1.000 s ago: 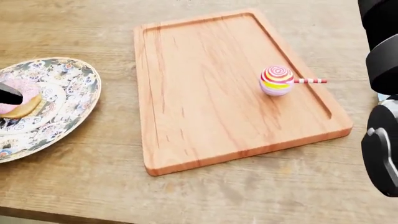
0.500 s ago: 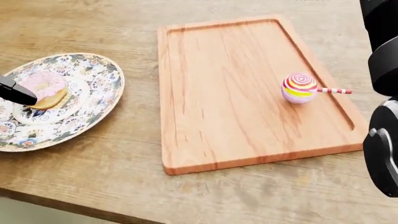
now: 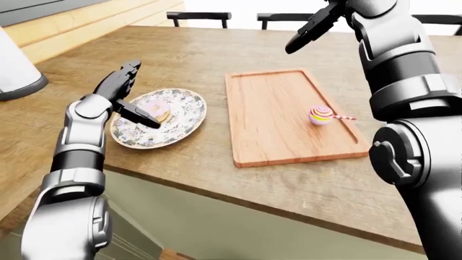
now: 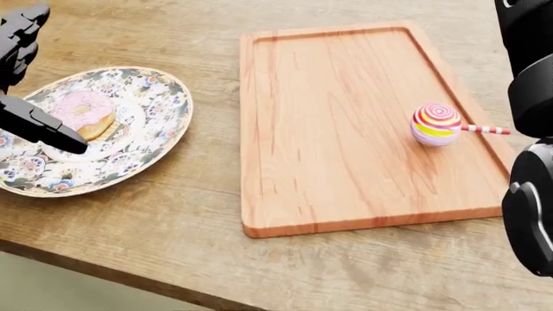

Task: Move the dessert items from the plate to the tray.

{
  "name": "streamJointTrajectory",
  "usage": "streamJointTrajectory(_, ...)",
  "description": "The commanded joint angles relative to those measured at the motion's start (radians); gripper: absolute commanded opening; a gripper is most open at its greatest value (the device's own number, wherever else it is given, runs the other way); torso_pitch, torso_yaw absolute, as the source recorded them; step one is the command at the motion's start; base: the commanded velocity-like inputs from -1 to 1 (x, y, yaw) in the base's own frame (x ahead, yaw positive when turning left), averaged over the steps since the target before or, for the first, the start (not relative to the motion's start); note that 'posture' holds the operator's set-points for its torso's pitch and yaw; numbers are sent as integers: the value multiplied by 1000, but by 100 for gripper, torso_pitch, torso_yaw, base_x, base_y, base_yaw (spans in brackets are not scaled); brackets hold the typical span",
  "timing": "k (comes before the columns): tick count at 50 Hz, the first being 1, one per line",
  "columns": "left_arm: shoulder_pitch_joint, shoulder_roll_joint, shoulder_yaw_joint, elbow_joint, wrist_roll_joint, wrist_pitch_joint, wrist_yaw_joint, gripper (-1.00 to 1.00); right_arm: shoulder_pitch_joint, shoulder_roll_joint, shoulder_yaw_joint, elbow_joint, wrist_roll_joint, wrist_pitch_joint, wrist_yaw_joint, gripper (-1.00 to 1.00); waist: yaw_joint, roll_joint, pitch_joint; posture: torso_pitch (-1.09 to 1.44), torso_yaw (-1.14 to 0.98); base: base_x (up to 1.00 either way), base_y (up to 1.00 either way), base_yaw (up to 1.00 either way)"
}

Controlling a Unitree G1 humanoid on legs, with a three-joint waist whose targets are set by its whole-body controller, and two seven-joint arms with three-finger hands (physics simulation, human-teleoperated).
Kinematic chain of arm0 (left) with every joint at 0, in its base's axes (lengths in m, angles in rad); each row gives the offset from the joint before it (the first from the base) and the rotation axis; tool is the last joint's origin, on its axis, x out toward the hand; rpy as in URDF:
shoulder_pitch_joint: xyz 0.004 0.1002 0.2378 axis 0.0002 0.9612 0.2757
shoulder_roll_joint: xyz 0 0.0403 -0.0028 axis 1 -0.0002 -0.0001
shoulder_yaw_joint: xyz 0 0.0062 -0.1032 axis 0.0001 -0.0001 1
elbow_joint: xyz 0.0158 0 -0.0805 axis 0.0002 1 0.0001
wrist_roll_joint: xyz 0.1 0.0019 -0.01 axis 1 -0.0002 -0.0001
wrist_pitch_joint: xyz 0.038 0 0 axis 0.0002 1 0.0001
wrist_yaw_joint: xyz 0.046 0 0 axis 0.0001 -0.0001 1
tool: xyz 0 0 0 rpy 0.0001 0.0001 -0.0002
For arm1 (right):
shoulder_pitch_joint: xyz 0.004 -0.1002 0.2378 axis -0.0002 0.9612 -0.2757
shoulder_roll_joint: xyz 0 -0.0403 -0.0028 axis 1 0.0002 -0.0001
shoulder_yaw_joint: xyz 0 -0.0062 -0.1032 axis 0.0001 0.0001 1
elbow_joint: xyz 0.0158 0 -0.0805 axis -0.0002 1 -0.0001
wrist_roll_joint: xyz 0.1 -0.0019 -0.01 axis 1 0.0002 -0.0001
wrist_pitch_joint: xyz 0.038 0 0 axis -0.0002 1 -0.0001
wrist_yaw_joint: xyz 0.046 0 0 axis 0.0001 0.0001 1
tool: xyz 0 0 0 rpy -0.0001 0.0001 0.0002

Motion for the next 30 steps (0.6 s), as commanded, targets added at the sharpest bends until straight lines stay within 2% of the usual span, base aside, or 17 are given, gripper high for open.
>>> streamJointTrajectory(1,-46,15,10,-24,-3,-34,20,100,-41,-10,-5,-39,5,-22,-13,100,1,2,-34,0,36,0,0,0)
streamJointTrajectory(16,-61,-10,-5,13,3,-51,6,84,-40,-16,-6,-40,8,-24,-10,100,8,-2,-36,0,36,0,0,0)
streamJointTrajectory(21,-64,-19,-6,14,2,-49,-2,69,-37,-18,-5,-43,6,-25,-11,100,10,-3,-37,0,36,0,0,0)
streamJointTrajectory(30,-35,-23,-8,-18,4,-47,-24,69,-36,-20,-7,-44,10,-23,-11,100,13,-5,-38,0,36,0,0,0)
